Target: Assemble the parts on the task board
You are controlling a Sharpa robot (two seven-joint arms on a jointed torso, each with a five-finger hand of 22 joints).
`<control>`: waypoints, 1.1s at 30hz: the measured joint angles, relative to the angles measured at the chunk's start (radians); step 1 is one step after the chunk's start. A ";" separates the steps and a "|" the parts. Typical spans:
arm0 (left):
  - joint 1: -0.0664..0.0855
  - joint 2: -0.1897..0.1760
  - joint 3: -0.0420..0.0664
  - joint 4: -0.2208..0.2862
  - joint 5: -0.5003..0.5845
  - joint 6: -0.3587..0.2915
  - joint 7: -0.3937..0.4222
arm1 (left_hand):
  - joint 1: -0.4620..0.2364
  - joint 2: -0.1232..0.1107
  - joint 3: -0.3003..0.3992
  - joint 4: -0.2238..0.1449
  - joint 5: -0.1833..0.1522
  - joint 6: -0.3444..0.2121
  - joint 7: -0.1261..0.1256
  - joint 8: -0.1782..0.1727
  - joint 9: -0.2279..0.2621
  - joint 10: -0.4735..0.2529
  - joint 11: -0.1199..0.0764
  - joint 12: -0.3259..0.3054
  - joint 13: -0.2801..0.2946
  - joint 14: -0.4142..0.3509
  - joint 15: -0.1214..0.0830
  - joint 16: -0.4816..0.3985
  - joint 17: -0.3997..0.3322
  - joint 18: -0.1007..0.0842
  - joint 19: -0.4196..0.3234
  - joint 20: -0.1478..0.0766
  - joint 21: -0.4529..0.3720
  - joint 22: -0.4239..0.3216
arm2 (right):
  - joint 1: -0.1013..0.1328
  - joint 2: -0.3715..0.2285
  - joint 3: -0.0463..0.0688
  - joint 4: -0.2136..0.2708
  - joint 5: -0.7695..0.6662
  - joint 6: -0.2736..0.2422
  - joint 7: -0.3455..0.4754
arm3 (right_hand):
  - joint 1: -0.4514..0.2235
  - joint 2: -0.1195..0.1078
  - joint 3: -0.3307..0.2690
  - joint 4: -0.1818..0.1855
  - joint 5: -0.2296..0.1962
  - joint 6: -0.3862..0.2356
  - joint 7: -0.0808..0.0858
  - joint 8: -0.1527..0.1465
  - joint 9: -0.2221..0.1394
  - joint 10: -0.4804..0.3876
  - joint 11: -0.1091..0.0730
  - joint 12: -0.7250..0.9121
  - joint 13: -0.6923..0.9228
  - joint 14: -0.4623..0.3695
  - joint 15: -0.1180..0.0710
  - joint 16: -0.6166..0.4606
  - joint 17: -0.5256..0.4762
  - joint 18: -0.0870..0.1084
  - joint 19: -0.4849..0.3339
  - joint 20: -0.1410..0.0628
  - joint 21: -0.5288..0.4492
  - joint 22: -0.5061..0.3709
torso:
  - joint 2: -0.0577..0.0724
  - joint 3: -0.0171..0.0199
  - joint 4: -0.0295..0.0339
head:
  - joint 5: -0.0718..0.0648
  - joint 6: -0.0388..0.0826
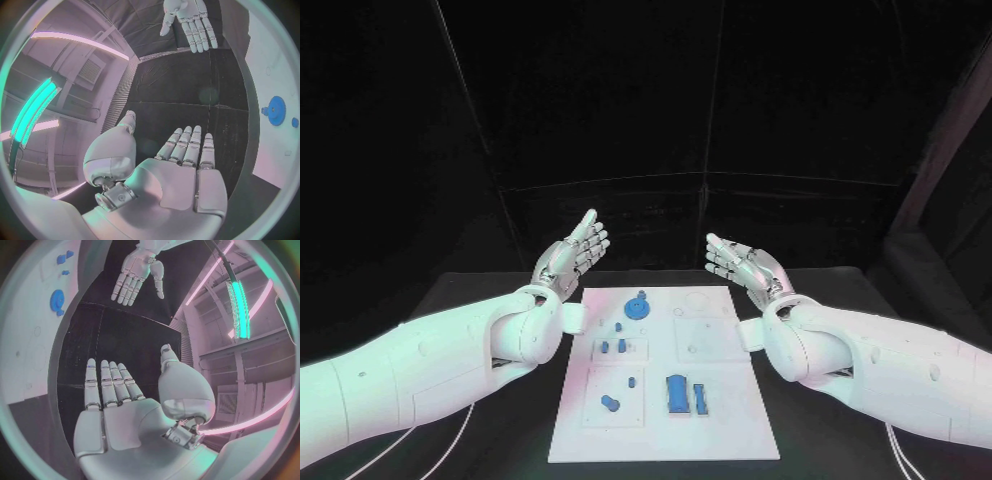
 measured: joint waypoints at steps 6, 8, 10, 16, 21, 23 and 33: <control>-0.039 -0.040 0.032 0.131 -0.030 -0.157 -0.004 | -0.137 0.000 -0.022 -0.007 0.000 -0.078 -0.045 0.000 -0.002 -0.085 -0.047 -0.005 -0.002 -0.083 -0.052 -0.017 -0.002 -0.045 -0.042 -0.035 -0.004 -0.002 | -0.002 -0.022 0.003 0.076 0.091 -0.088 0.044 | -0.174 -0.003 0.044 -0.014 -0.050 -0.109 -0.053 0.000 -0.003 -0.121 -0.029 0.000 -0.002 -0.124 -0.011 -0.001 -0.004 -0.015 -0.111 -0.041 -0.037 -0.005 | -0.001 0.0042 0.0012 | 0.002 0.002; -0.048 -0.051 0.041 0.165 -0.041 -0.211 -0.004 | -0.174 0.000 -0.022 -0.007 0.000 -0.098 -0.065 -0.004 -0.002 -0.110 -0.064 -0.005 -0.003 -0.108 -0.066 -0.017 -0.003 -0.059 -0.055 -0.042 -0.004 -0.002 | -0.002 -0.025 0.003 0.086 0.114 -0.111 0.056 | -0.220 -0.004 0.050 -0.015 -0.064 -0.138 -0.063 0.000 -0.003 -0.153 -0.034 0.000 -0.003 -0.157 -0.013 -0.004 -0.005 -0.016 -0.140 -0.062 -0.057 -0.006 | -0.001 0.0047 0.0013 | 0.002 0.002; -0.055 -0.059 0.046 0.187 -0.050 -0.252 -0.005 | -0.208 0.000 -0.024 -0.010 -0.004 -0.118 -0.077 -0.004 -0.002 -0.131 -0.077 -0.005 -0.003 -0.127 -0.078 -0.017 -0.003 -0.059 -0.069 -0.054 -0.004 -0.002 | -0.002 -0.025 0.003 0.088 0.128 -0.124 0.064 | -0.264 -0.005 0.053 -0.017 -0.075 -0.166 -0.069 -0.003 -0.003 -0.184 -0.037 0.000 -0.003 -0.189 -0.015 -0.004 -0.005 -0.036 -0.170 -0.075 -0.074 -0.007 | -0.001 0.0051 0.0015 | 0.002 0.002; -0.064 -0.069 0.054 0.222 -0.072 -0.346 -0.007 | -0.294 0.000 -0.027 -0.008 -0.004 -0.167 -0.099 -0.004 -0.003 -0.187 -0.098 -0.005 -0.004 -0.184 -0.095 -0.021 -0.003 -0.075 -0.100 -0.103 -0.004 -0.002 | -0.002 -0.026 0.003 0.089 0.155 -0.150 0.079 | -0.376 -0.005 0.060 -0.019 -0.092 -0.235 -0.081 -0.004 -0.004 -0.262 -0.042 -0.004 -0.004 -0.269 -0.016 -0.004 -0.005 -0.078 -0.241 -0.100 -0.097 -0.008 | -0.001 0.0054 0.0016 | 0.002 0.002; -0.065 -0.070 0.054 0.223 -0.081 -0.377 -0.008 | -0.354 0.000 -0.030 -0.010 -0.004 -0.203 -0.106 -0.004 -0.003 -0.226 -0.105 -0.005 -0.004 -0.221 -0.101 -0.021 -0.003 -0.075 -0.146 -0.127 -0.004 -0.002 | -0.002 -0.026 0.003 0.089 0.165 -0.160 0.085 | -0.454 -0.005 0.065 -0.019 -0.097 -0.284 -0.085 -0.004 -0.004 -0.316 -0.044 -0.004 -0.004 -0.325 -0.017 -0.004 -0.006 -0.094 -0.293 -0.108 -0.105 -0.008 | -0.001 0.0056 0.0017 | 0.002 0.002; -0.065 -0.070 0.054 0.223 -0.084 -0.385 -0.009 | -0.375 0.000 -0.030 -0.010 -0.004 -0.213 -0.108 -0.004 -0.003 -0.239 -0.108 -0.005 -0.004 -0.233 -0.103 -0.021 -0.003 -0.075 -0.160 -0.132 -0.004 -0.002 | -0.002 -0.026 0.003 0.089 0.168 -0.163 0.086 | -0.480 -0.005 0.065 -0.019 -0.097 -0.300 -0.086 -0.004 -0.004 -0.336 -0.046 -0.004 -0.004 -0.344 -0.017 -0.004 -0.006 -0.094 -0.310 -0.110 -0.108 -0.008 | -0.001 0.0056 0.0017 | 0.002 0.002; -0.065 -0.070 0.054 0.223 -0.089 -0.403 -0.010 | -0.448 -0.001 -0.030 -0.010 -0.004 -0.251 -0.109 -0.004 -0.003 -0.283 -0.109 -0.005 -0.004 -0.276 -0.106 -0.021 -0.004 -0.090 -0.185 -0.138 -0.004 -0.003 | -0.002 -0.026 0.003 0.089 0.175 -0.169 0.090 | -0.572 -0.005 0.065 -0.019 -0.097 -0.357 -0.086 -0.004 -0.004 -0.399 -0.046 -0.004 -0.003 -0.409 -0.019 -0.004 -0.006 -0.093 -0.367 -0.116 -0.110 -0.008 | -0.001 0.0056 0.0017 | 0.002 0.002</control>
